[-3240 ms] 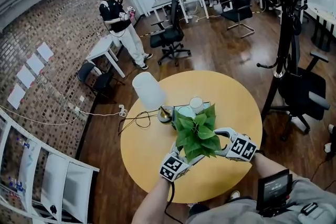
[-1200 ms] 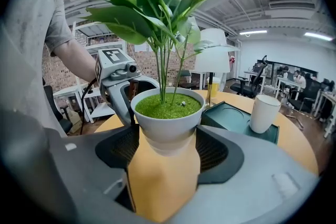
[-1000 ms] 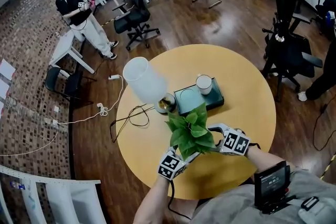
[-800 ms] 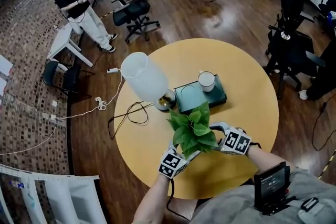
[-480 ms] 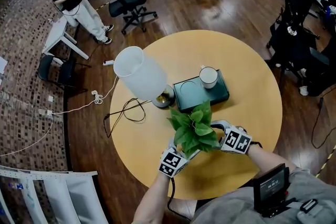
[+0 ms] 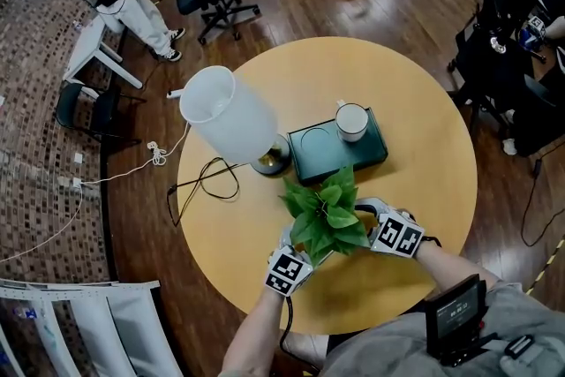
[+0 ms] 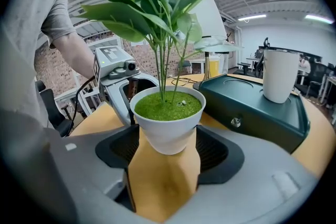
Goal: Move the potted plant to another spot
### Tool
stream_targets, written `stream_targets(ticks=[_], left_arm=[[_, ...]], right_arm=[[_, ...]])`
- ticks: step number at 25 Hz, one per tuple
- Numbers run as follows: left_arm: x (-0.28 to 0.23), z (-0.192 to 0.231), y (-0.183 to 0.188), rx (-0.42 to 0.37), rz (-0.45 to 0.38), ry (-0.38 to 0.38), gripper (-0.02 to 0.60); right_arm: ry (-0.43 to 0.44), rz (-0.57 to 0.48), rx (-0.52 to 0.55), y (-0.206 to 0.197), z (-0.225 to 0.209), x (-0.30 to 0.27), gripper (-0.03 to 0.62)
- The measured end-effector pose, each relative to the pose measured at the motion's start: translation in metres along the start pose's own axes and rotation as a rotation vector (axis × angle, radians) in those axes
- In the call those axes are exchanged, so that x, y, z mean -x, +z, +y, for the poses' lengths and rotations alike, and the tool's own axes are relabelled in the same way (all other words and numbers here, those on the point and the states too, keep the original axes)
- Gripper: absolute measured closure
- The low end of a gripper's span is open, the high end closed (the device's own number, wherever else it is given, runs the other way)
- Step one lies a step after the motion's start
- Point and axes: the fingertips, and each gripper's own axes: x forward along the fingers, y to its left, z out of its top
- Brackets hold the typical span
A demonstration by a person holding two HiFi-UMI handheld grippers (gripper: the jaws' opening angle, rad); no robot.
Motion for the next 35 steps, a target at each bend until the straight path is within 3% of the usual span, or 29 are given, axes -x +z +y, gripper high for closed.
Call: stream_targets(ticks=[17,19,25,30,35], left_arm=[[-0.003,-0.007,-0.012,-0.072,0.019,0.047,0.176],[-0.002,-0.007,-0.016,-0.083,0.029,0.056,0.15],[0.012,-0.009,-0.017,-0.073,0.03,0.075,0.149],[0.032,-0.02,-0.009,-0.05,0.002,0.102,0.175],[0.053,-0.055,-0.006,-0.057,-0.034,0.108,0.264]], right_arm=[[-0.04,0.025,0.061,-0.009,0.004,-0.003,0.264],[-0.037,0.019,0.053,-0.009,0.004,-0.002,0.263],[-0.054,0.008,0.053,-0.004,0.006,0.009,0.263],[-0.08,0.001,0.056,0.003,0.019,0.029,0.263],[-0.117,-0.023,0.059,0.007,0.049,0.053,0.286]])
